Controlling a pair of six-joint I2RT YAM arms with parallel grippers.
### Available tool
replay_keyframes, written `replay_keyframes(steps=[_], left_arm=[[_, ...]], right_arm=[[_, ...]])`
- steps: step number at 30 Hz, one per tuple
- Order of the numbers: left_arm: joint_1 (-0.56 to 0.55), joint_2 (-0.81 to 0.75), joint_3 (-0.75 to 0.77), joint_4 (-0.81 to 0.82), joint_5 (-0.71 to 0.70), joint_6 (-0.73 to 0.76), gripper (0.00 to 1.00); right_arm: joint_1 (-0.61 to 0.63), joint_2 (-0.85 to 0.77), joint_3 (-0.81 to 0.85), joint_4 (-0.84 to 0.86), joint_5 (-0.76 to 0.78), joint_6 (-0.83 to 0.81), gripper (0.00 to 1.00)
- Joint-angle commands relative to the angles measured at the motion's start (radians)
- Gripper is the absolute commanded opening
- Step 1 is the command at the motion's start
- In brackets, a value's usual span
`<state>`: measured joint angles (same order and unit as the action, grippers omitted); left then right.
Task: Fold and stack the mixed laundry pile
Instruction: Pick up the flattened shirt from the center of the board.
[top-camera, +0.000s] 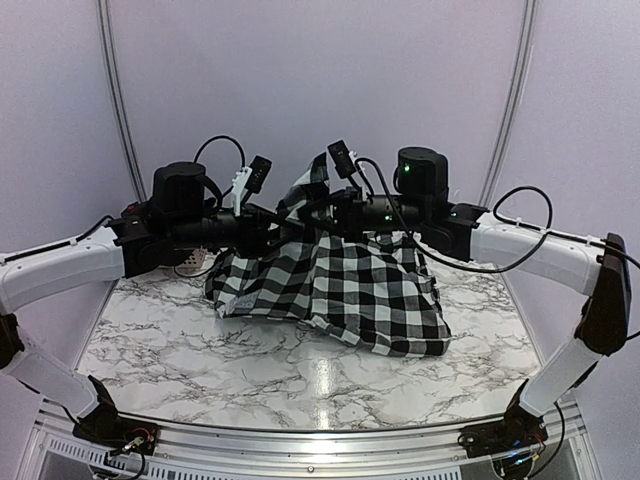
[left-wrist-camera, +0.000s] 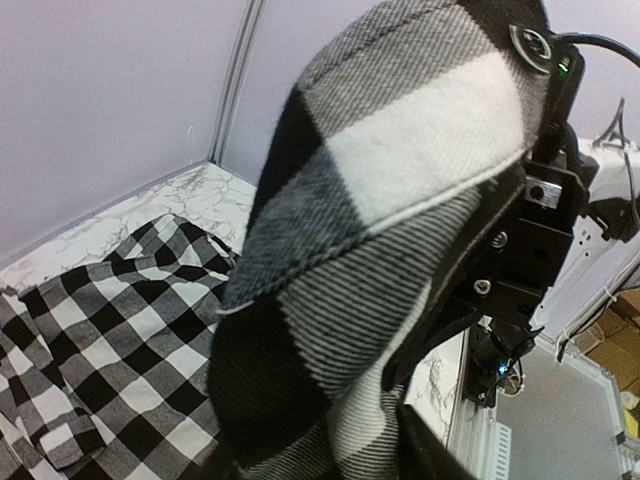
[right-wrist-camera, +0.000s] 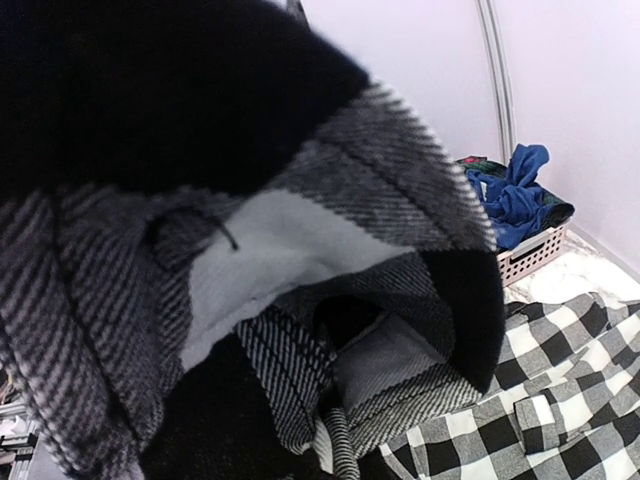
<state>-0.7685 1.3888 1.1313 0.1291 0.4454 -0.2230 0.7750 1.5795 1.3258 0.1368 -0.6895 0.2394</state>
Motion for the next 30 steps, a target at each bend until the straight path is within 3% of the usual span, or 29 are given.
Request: replay_keyframes(steps=[1,3,4,6,8,10,13,19,24,30], left_arm=[[0.012,-0.007,0.013,0.055,0.08,0.005,0.3],[0.023,-0.013,0.012,0.055,0.09,0.009,0.07],[0.03,-0.015,0.012,0.055,0.09,0.01,0.0],[0.041,-0.027,0.016,0.053,0.071,0.015,0.0],[0.056,-0.04,0.024,0.041,0.041,0.024,0.0],[0.073,-0.045,0.031,0.022,0.025,0.04,0.0],[0.088,-0.048,0.029,-0.002,0.004,0.063,0.0],[0.107,-0.096,-0.002,-0.047,0.008,0.091,0.0],[0.107,-0.139,-0.044,-0.077,0.02,0.106,0.0],[0.107,-0.158,-0.062,-0.094,0.004,0.109,0.0]], right_arm=[[0.001,-0.006,0.048,-0.019,-0.01,-0.022,0.07],[-0.014,-0.021,0.039,-0.022,-0.008,-0.005,0.21],[-0.022,-0.034,0.033,-0.034,0.006,0.005,0.36],[-0.04,-0.071,0.023,-0.117,0.064,0.0,0.57],[-0.049,-0.129,-0.014,-0.299,0.144,-0.038,0.67],[-0.051,-0.202,-0.098,-0.43,0.266,-0.044,0.68],[-0.06,-0.327,-0.274,-0.553,0.438,0.121,0.68],[-0.073,-0.541,-0.528,-0.718,0.547,0.493,0.66],[-0.112,-0.603,-0.617,-0.866,0.646,0.621,0.7],[-0.209,-0.592,-0.656,-0.873,0.685,0.696,0.78]])
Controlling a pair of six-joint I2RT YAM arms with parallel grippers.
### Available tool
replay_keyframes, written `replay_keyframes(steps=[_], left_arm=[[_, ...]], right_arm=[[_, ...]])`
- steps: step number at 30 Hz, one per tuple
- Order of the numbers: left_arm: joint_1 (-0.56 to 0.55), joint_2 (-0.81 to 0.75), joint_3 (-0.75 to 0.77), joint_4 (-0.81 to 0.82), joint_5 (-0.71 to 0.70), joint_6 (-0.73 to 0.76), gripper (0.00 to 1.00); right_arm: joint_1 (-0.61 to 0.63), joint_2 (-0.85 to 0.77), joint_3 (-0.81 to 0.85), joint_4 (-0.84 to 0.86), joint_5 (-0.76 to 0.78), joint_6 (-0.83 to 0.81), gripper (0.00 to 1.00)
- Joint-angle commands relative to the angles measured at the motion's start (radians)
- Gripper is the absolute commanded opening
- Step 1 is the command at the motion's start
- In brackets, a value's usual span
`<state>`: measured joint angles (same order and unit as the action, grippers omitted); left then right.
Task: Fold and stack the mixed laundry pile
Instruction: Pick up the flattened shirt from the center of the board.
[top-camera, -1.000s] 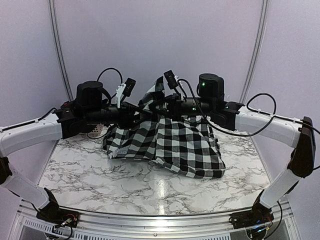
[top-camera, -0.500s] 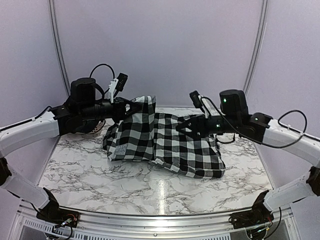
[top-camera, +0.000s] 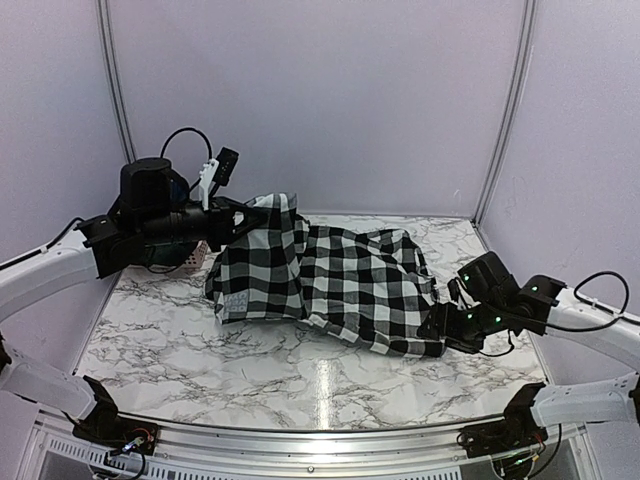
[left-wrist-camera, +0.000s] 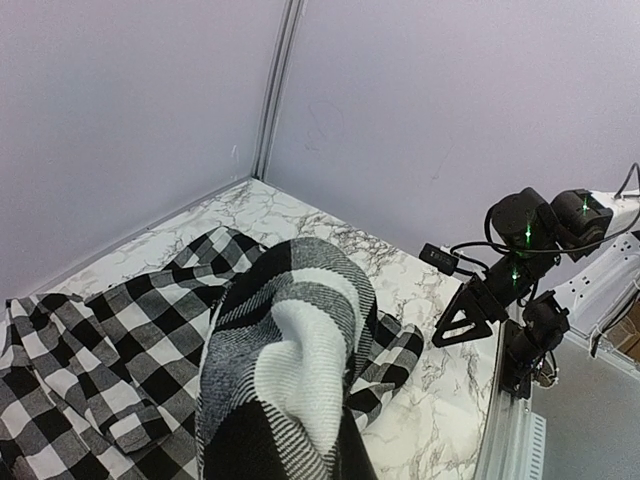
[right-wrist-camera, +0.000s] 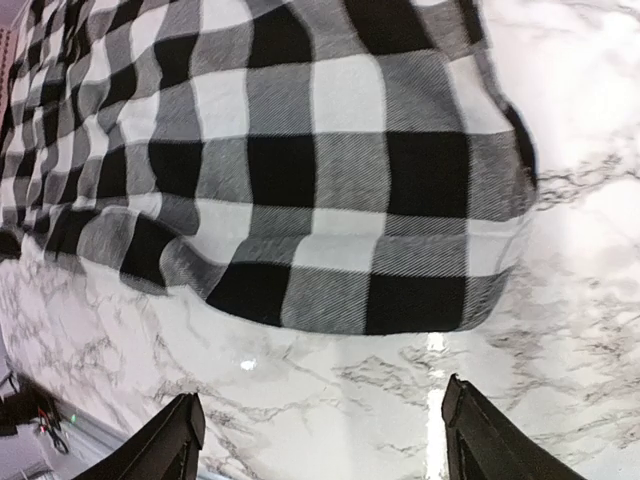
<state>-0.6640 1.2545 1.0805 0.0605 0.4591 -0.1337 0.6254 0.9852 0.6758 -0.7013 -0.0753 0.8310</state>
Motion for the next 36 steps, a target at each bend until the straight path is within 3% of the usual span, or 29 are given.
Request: replay_keyframes(steps=[1,5,11,13,18,19,26,32,34,35,36], left_arm=[[0.003,-0.023,-0.01,-0.026,-0.017,0.02,0.0],[0.003,-0.018,0.002,-0.031,-0.032,0.026,0.0],[0.003,-0.025,-0.001,-0.03,-0.006,0.041,0.0],[0.003,-0.032,-0.008,-0.035,0.038,0.043,0.0],[-0.005,-0.087,-0.043,-0.085,0.089,0.034,0.0],[-0.007,-0.105,-0.052,-0.104,0.086,0.034,0.0],[-0.065,-0.219,-0.063,-0.318,0.064,0.05,0.0],[-0.2,-0.289,-0.038,-0.479,-0.004,-0.011,0.0],[-0.212,-0.309,-0.08,-0.482,-0.022,-0.033,0.0],[-0.217,-0.313,-0.101,-0.482,-0.035,-0.033,0.0],[-0.218,-0.313,-0.118,-0.482,-0.045,-0.034,0.0]], right_arm=[[-0.076,0.008,-0.016,-0.017,0.063,0.105,0.81],[-0.149,0.052,-0.095,0.091,-0.037,0.085,0.87],[-0.173,0.114,-0.144,0.201,-0.094,0.102,0.82],[-0.183,0.118,-0.148,0.232,-0.102,0.105,0.67],[-0.217,0.061,-0.147,0.287,-0.143,0.083,0.04],[-0.22,0.04,-0.14,0.281,-0.148,0.073,0.0],[-0.223,-0.104,-0.075,0.112,-0.139,0.042,0.0],[-0.222,-0.142,-0.103,0.032,-0.183,0.012,0.0],[-0.222,-0.113,-0.137,0.038,-0.178,0.021,0.42],[-0.222,-0.093,-0.152,0.045,-0.171,0.023,0.56],[-0.222,-0.071,-0.161,0.055,-0.154,0.023,0.64]])
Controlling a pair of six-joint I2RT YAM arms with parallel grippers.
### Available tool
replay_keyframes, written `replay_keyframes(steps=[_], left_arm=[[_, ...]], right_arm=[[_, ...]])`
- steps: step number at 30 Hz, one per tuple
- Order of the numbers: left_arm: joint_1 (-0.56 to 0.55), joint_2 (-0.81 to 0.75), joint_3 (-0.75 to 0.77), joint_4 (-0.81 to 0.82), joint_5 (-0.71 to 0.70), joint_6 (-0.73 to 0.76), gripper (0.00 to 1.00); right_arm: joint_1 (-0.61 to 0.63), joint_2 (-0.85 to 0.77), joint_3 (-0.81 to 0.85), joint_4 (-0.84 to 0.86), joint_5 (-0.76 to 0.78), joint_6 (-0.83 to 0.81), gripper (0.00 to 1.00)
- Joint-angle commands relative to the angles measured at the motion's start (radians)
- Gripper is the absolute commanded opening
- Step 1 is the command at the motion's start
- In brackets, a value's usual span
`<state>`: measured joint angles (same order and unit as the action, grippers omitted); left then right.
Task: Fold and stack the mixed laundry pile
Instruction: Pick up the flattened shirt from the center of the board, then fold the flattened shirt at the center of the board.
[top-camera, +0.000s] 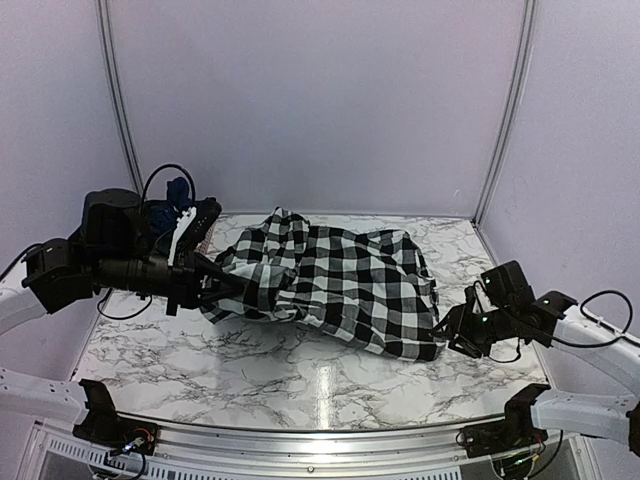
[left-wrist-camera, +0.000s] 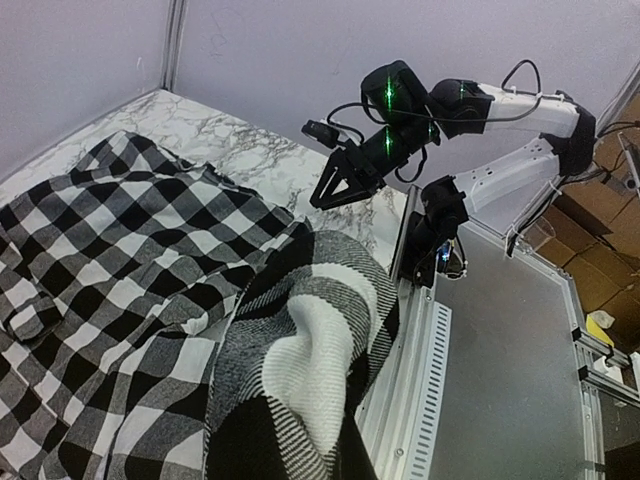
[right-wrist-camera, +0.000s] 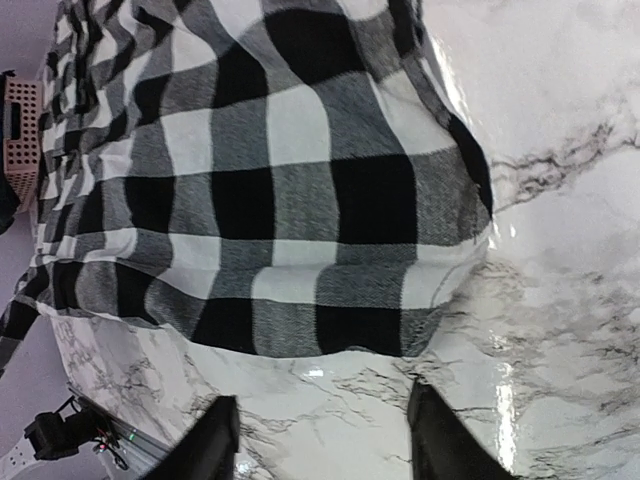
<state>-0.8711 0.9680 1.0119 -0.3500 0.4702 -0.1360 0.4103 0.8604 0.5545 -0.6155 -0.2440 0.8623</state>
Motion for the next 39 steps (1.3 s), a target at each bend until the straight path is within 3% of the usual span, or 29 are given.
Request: replay_keyframes(steps=[1,4,7,14,21,26,28,30,34,36,39], left_arm=[[-0.013,-0.022,-0.066,-0.072,-0.066,-0.035,0.0],[-0.029,0.019,-0.098,-0.072,-0.048,-0.03,0.0],[-0.084,0.058,-0.122,-0.075,-0.069,-0.008,0.0],[-0.176,0.198,-0.071,-0.091,-0.097,0.101,0.0],[-0.118,0.211,0.026,-0.072,-0.19,0.131,0.0],[0.141,0.255,0.234,-0.054,-0.415,0.087,0.0],[0.214,0.311,0.365,-0.003,-0.58,0.104,0.0],[0.265,0.401,0.526,0.048,-0.657,0.13,0.0],[0.294,0.571,0.869,0.013,-0.473,0.188,0.0],[0.293,0.546,0.881,0.026,-0.343,0.198,0.0],[0.289,0.433,0.777,0.023,-0.103,0.211,0.0]], right_arm=[[-0.007,0.077,-0.048,-0.008,0.023,-0.009,0.67],[-0.007,0.161,-0.066,0.075,0.013,-0.016,0.68],[-0.01,0.25,-0.071,0.152,0.003,-0.029,0.61],[-0.134,0.369,-0.036,0.251,-0.035,-0.076,0.02],[-0.249,0.344,0.162,0.171,-0.048,-0.228,0.0],[-0.25,0.379,0.375,0.21,-0.131,-0.295,0.0],[-0.251,0.451,0.507,0.228,-0.134,-0.336,0.0],[-0.255,0.56,0.69,0.22,-0.132,-0.362,0.0],[-0.252,0.729,1.056,0.135,-0.194,-0.387,0.0],[-0.252,0.728,1.116,0.097,-0.197,-0.407,0.0],[-0.25,0.646,1.042,0.072,-0.215,-0.415,0.0]])
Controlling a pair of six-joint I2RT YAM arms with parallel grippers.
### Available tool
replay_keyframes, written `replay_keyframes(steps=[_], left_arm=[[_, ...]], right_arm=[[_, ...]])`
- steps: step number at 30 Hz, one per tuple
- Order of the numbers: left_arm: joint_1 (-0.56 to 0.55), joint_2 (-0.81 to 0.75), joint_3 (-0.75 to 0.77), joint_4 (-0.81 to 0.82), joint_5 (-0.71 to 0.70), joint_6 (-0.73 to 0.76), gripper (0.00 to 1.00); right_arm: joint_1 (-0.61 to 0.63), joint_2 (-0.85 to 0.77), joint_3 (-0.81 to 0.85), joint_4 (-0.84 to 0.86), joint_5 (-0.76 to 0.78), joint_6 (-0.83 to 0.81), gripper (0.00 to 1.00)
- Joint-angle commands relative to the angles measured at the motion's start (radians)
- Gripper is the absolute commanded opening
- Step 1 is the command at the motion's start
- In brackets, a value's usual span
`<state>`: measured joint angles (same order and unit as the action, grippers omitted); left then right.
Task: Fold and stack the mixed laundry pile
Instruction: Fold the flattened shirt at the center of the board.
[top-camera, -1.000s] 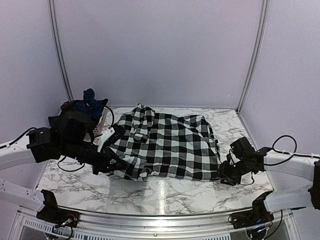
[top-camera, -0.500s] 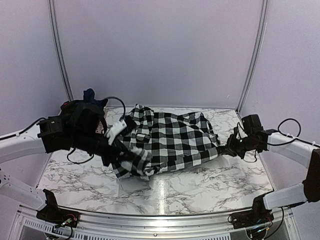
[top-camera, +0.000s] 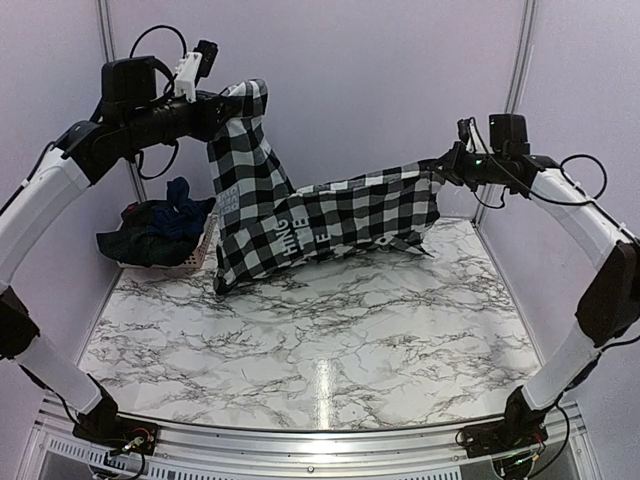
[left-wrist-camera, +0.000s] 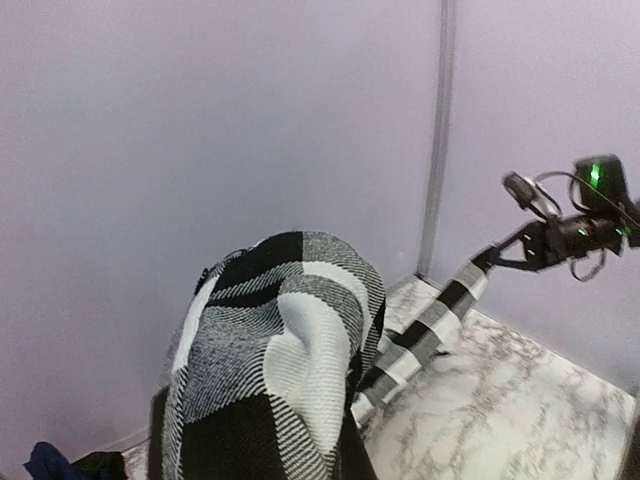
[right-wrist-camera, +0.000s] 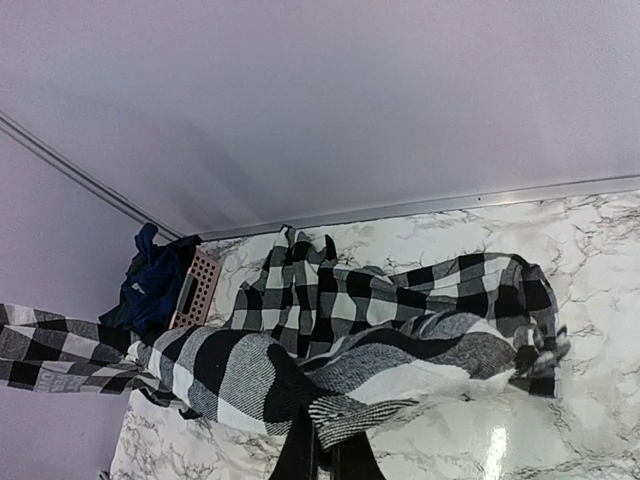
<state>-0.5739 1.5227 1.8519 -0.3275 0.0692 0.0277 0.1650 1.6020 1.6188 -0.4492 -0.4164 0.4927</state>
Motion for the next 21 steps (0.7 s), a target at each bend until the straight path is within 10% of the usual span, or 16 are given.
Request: replay_keyframes(steps=[1,12,21], left_arm=[[-0.017,-0.168,-0.137,-0.005,0.332,0.038,0.0],[-0.326,-0.452,-0.649,-0.247,0.387,-0.152,0.0],[-0.186,-0.323,-0.625,-0.252,0.195,-0.069,0.0]], right_arm=[[-0.004,-0.153,-0.075,-0.103,-0.045,-0.045,0.0],[0.013,-0.613,-0.823,-0.237,-0.067,0.053,0.0],[0.026,-0.48,-0.859,-0.176,-0.046,0.048,0.0]])
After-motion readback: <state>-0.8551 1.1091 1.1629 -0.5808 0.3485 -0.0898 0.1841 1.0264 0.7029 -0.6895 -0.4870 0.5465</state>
